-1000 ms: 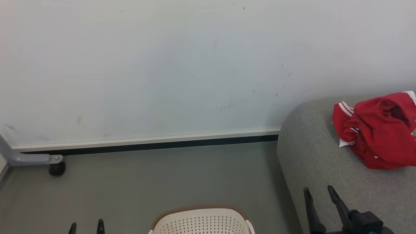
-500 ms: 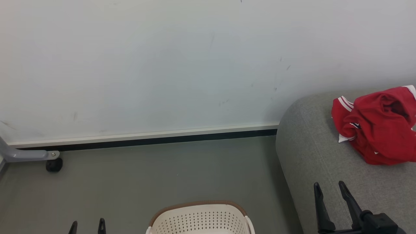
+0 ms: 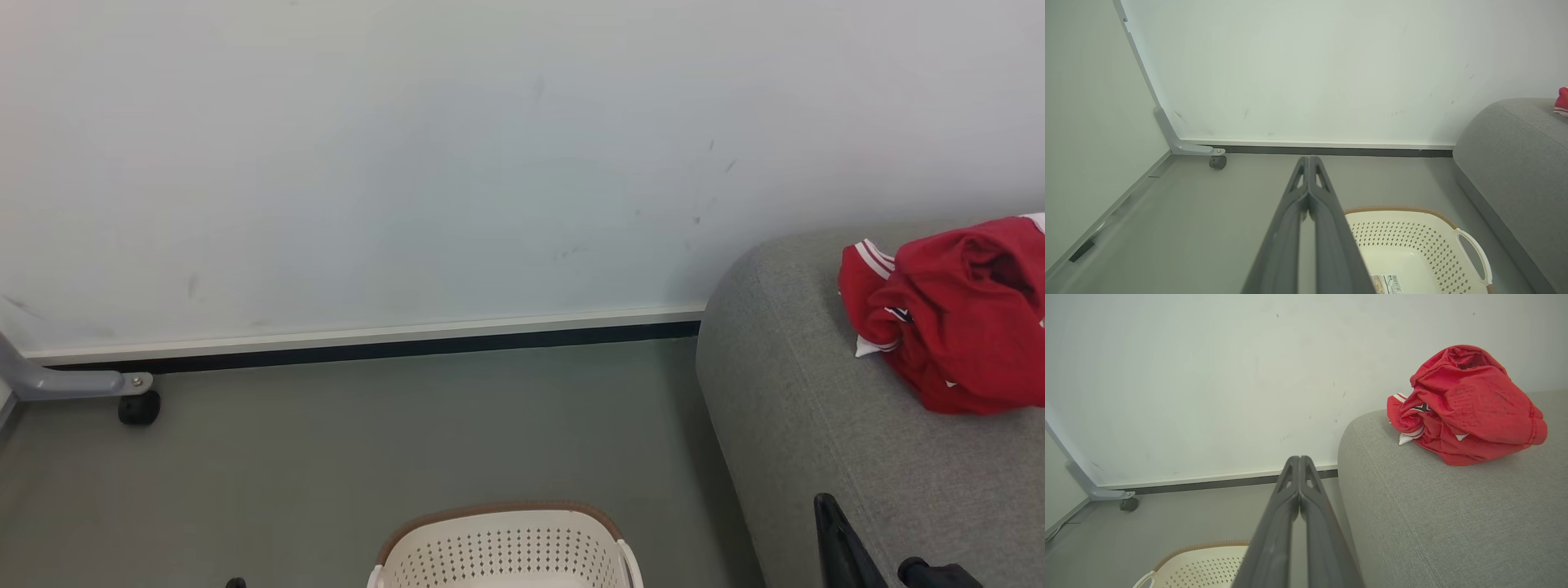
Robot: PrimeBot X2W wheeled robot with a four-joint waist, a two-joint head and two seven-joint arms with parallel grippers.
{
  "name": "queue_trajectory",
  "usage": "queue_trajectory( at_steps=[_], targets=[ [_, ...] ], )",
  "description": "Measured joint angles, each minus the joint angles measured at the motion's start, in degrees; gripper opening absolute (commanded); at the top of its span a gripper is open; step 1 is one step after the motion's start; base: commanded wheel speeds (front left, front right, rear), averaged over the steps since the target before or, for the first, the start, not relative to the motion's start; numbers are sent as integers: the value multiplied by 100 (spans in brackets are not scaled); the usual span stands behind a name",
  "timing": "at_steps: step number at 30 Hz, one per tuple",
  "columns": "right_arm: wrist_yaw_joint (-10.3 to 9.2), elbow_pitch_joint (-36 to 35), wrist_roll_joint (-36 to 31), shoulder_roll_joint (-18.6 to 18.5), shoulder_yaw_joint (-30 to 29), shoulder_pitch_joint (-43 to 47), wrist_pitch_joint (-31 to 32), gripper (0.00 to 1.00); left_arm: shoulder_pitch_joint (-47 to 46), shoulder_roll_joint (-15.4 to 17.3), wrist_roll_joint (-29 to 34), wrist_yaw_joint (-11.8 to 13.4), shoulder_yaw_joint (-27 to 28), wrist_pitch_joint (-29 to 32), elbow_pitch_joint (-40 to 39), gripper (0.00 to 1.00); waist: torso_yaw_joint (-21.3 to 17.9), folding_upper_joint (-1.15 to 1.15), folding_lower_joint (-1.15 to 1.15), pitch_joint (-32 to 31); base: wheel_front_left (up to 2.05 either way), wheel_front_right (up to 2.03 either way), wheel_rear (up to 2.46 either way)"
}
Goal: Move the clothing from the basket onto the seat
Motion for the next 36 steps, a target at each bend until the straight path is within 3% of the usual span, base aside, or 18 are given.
queue_trajectory(
  at_steps=[36],
  targets=[
    [435,293,2361,222,-762,-307,702,0,-504,-247,-2364,-436,410,693,279,0,9,0,0,179,0,0,0]
  ],
)
